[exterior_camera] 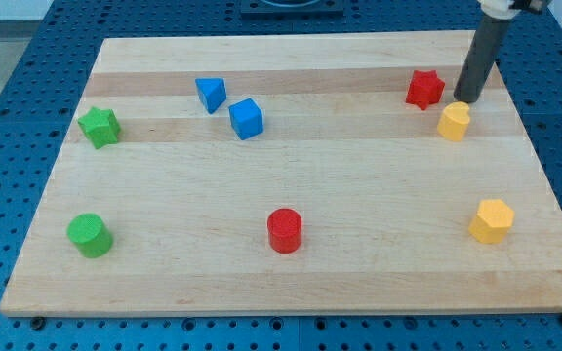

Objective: Push the red star towards the blue cube

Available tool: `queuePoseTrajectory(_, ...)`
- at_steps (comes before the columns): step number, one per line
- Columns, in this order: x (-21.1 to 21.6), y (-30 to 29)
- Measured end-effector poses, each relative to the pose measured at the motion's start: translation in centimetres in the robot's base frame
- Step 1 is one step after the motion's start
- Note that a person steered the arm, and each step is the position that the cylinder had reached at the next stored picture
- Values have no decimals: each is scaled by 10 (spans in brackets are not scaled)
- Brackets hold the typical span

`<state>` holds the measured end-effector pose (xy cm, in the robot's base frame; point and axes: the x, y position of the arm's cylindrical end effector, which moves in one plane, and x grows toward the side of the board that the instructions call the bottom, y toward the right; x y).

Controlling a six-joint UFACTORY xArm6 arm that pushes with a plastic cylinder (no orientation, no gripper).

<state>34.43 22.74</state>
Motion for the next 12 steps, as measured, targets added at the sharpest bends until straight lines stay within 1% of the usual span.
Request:
queuePoseTrajectory(2, 1, -32)
queuePoseTrajectory(3, -7, -40)
queuePoseTrajectory(5, -7, -93)
queuePoseTrajectory(6, -7, -107)
queuePoseTrajectory(7, -7, -63)
queuePoseTrajectory(8, -7, -34)
queuePoseTrajectory(9, -6, -28)
queuePoseTrajectory(10, -52, -35)
queuePoseTrajectory(12, -52, -62)
